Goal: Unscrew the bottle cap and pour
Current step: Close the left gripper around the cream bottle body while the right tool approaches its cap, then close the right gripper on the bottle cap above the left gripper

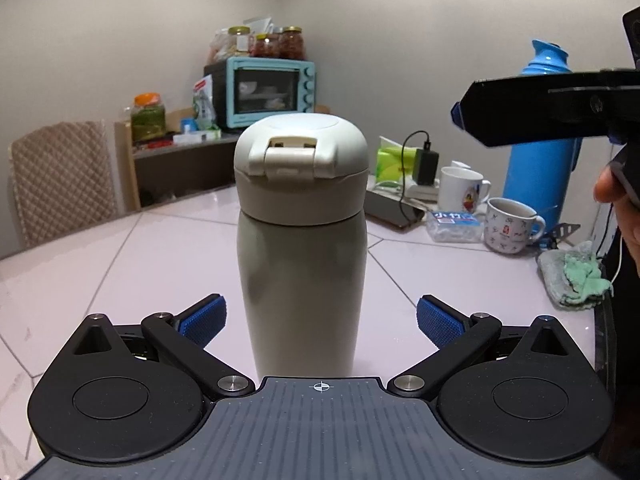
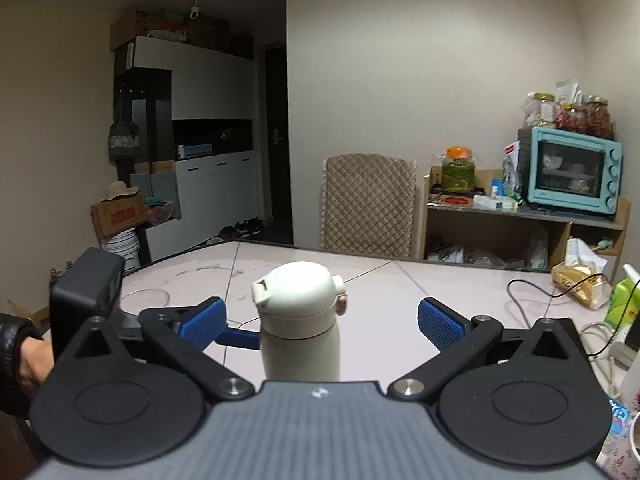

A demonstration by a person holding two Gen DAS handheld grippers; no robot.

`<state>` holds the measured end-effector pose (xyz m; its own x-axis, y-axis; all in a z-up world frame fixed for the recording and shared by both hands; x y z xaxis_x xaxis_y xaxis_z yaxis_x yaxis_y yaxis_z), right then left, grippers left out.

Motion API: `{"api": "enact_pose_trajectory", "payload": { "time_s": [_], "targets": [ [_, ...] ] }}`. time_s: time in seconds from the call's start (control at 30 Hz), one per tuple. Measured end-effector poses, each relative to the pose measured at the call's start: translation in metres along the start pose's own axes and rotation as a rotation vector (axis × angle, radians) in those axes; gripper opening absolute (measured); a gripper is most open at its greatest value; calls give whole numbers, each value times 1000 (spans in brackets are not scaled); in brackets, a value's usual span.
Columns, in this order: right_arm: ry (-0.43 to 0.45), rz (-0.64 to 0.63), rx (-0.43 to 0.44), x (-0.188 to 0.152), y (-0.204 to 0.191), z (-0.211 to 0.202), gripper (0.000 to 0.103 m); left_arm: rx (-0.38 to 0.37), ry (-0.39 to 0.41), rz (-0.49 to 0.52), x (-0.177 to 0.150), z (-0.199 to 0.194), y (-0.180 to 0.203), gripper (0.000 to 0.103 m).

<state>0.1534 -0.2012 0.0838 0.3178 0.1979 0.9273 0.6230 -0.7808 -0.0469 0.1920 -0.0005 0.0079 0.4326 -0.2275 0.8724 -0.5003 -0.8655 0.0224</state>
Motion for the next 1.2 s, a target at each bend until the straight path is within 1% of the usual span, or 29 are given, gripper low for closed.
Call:
{"api": "enact_pose_trajectory", "payload": {
  "time_s": [0.2,0.4,0.63,0.83,0.87,0.9,0.93,0.97,1.2],
  "targets": [
    [-29,-10,17,-3,2,9,103,1,-9,5,-8,8,-3,103],
    [-51,-42,43,0,1,14,103,-20,-1,11,-9,16,-6,103],
    [-52,-60,53,5,-1,17,103,-18,2,17,-11,21,-7,102],
    [-53,-68,72,5,-4,20,103,-30,2,22,-12,24,-9,99],
    [-53,-71,74,6,-4,21,103,-34,2,23,-12,25,-9,95],
    [-53,-74,75,6,-4,21,103,-38,1,24,-12,26,-10,87],
    [-53,-77,77,6,-5,22,103,-41,-3,29,-12,27,-10,83],
    [-53,-81,78,7,-5,22,103,-44,-10,35,-12,28,-10,80],
    [-52,-98,96,9,-5,25,103,-63,-3,60,-13,30,-15,80]
  ]
}}
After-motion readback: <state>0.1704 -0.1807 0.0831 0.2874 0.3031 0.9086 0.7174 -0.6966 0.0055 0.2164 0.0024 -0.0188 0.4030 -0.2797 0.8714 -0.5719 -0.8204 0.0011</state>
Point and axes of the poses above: each gripper's, at about its wrist camera, not at the fingertips, and z roughly the way its jaws point, y to its right, x to its top, the point moved 2 cm from there along z, roughly the way its jaws point, and after that the axes turned 4 degrees about -y, right-handed, at the moved point
